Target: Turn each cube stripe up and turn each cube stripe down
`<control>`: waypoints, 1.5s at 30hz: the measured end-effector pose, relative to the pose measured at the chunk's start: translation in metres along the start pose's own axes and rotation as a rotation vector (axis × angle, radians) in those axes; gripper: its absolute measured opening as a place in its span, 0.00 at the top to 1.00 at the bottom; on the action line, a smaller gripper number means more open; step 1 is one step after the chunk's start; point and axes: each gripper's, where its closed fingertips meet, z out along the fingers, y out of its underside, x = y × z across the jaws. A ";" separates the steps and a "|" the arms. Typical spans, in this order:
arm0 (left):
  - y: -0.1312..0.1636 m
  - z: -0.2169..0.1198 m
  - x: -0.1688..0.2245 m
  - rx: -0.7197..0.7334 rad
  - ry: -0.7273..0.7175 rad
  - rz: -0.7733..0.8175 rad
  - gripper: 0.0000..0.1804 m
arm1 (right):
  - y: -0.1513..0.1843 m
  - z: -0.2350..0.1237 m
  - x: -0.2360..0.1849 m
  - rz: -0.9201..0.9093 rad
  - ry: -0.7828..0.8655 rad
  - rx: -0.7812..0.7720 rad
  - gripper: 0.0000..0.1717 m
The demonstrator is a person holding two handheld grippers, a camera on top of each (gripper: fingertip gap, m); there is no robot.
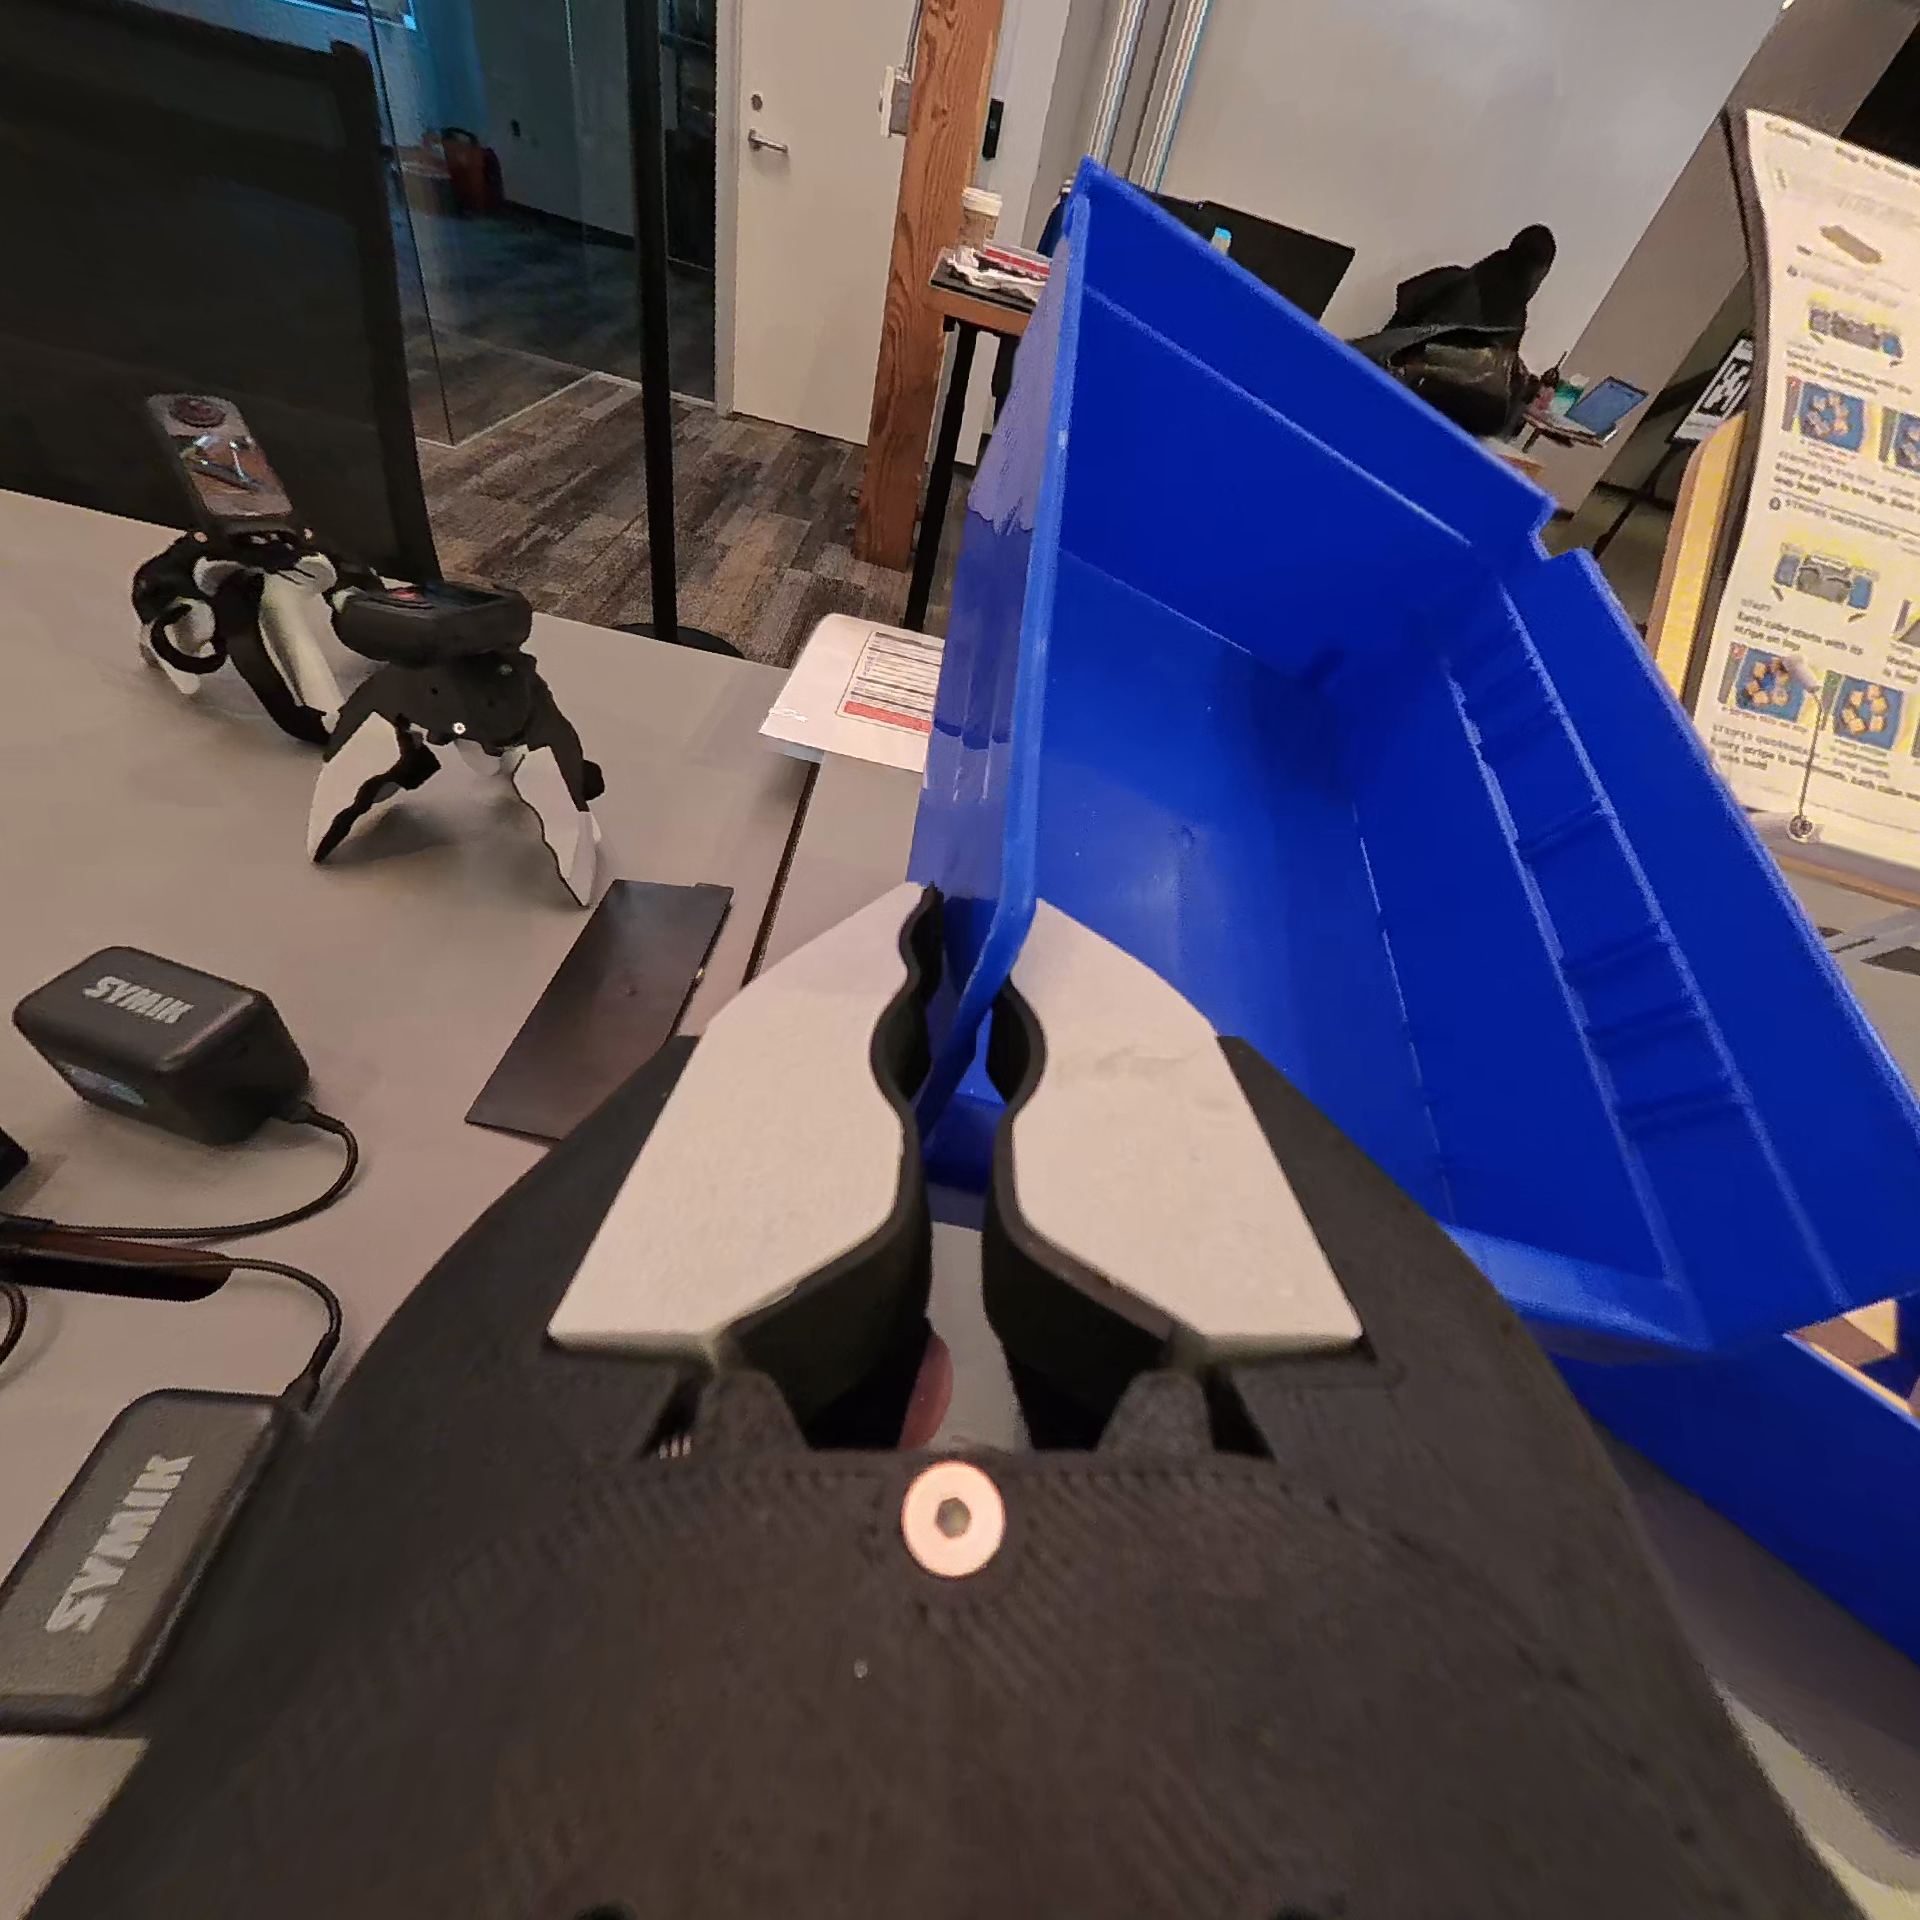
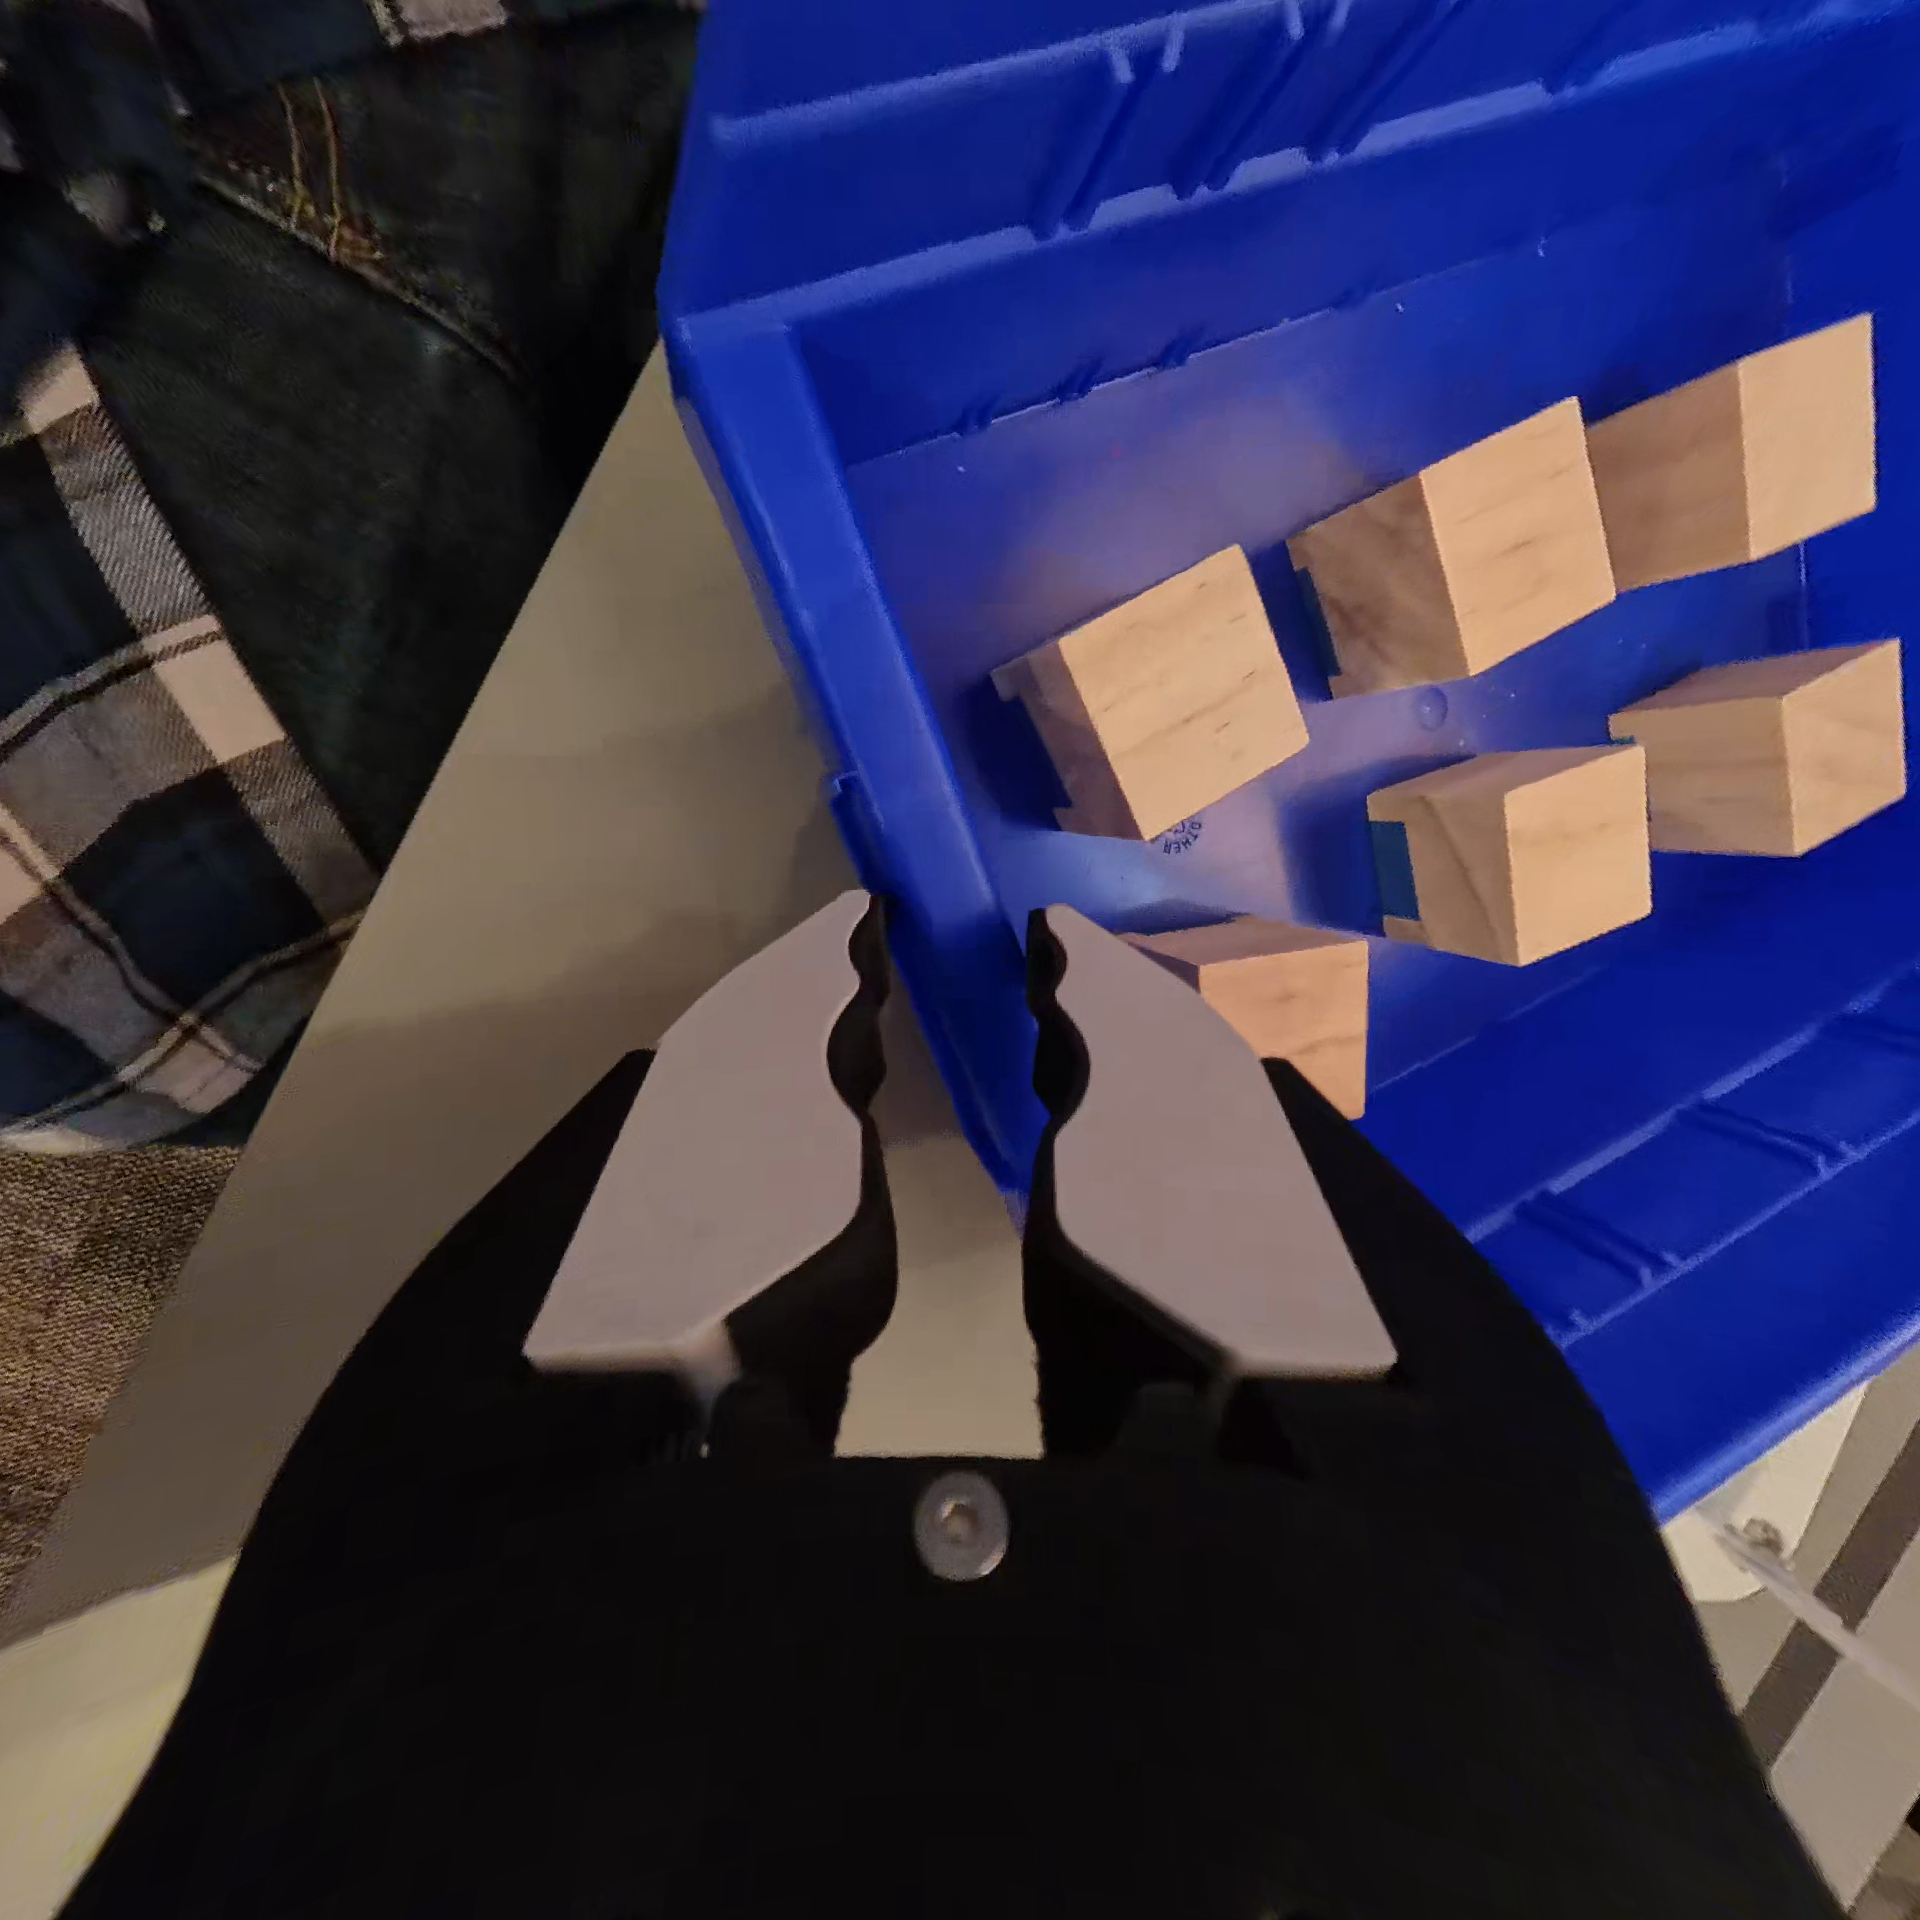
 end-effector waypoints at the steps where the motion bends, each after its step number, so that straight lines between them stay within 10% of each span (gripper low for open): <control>1: 0.000 -0.001 -0.001 0.003 -0.001 -0.003 0.96 | -0.003 0.003 0.004 -0.003 -0.004 0.005 0.85; 42: -0.018 -0.036 -0.079 0.163 -0.126 -0.127 0.96 | -0.128 0.164 0.376 0.641 0.284 -0.093 0.87; 45: -0.023 -0.036 -0.071 0.185 -0.120 -0.113 0.96 | -0.139 0.140 0.378 0.654 0.366 0.018 0.70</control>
